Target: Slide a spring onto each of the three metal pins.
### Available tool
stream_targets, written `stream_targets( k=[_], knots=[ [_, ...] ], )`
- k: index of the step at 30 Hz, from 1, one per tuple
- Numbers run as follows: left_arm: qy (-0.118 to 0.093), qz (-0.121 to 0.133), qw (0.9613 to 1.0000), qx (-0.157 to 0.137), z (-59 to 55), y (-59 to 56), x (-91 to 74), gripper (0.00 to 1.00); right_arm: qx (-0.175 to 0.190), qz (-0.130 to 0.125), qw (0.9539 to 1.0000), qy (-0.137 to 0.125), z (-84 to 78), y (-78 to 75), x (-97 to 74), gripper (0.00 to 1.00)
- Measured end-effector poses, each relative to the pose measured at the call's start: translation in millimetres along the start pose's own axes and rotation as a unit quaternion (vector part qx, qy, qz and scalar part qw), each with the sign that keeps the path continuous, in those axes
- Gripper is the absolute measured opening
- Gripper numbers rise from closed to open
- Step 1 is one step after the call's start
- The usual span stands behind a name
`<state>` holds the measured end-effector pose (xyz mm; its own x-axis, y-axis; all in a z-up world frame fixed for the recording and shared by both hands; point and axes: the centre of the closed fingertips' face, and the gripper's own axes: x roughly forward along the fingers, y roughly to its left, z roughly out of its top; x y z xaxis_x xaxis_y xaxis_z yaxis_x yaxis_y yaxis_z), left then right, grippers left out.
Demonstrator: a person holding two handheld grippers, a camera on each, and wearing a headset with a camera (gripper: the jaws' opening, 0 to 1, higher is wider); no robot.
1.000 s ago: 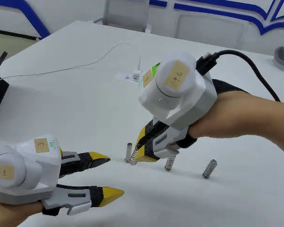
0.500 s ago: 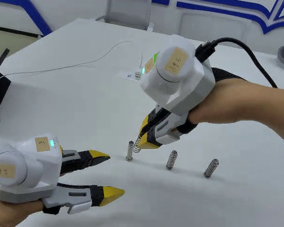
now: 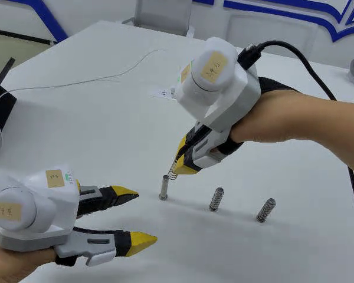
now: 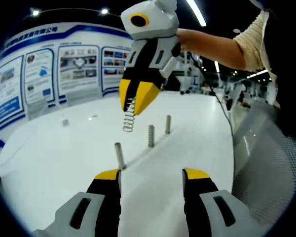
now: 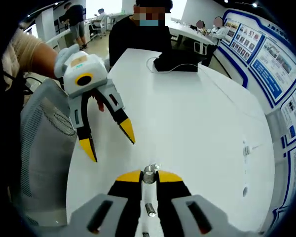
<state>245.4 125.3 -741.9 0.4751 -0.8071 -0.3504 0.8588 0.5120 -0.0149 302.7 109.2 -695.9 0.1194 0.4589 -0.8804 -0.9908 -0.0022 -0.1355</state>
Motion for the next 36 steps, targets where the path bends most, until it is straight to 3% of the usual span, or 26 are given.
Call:
stream_targets(
  k=[20,36],
  knots=[
    [0.001,0.000,1.0000,-0.005,-4.1,4.5,-0.5,0.51,0.009,0.004,0.9999,0.013,-0.7,-12.5,17.7,0.12],
    [0.003,0.002,0.9999,-0.010,-7.5,6.2,-1.9,0.50,0.013,0.013,0.9996,0.021,-3.9,-13.9,24.9,0.12]
  ],
)
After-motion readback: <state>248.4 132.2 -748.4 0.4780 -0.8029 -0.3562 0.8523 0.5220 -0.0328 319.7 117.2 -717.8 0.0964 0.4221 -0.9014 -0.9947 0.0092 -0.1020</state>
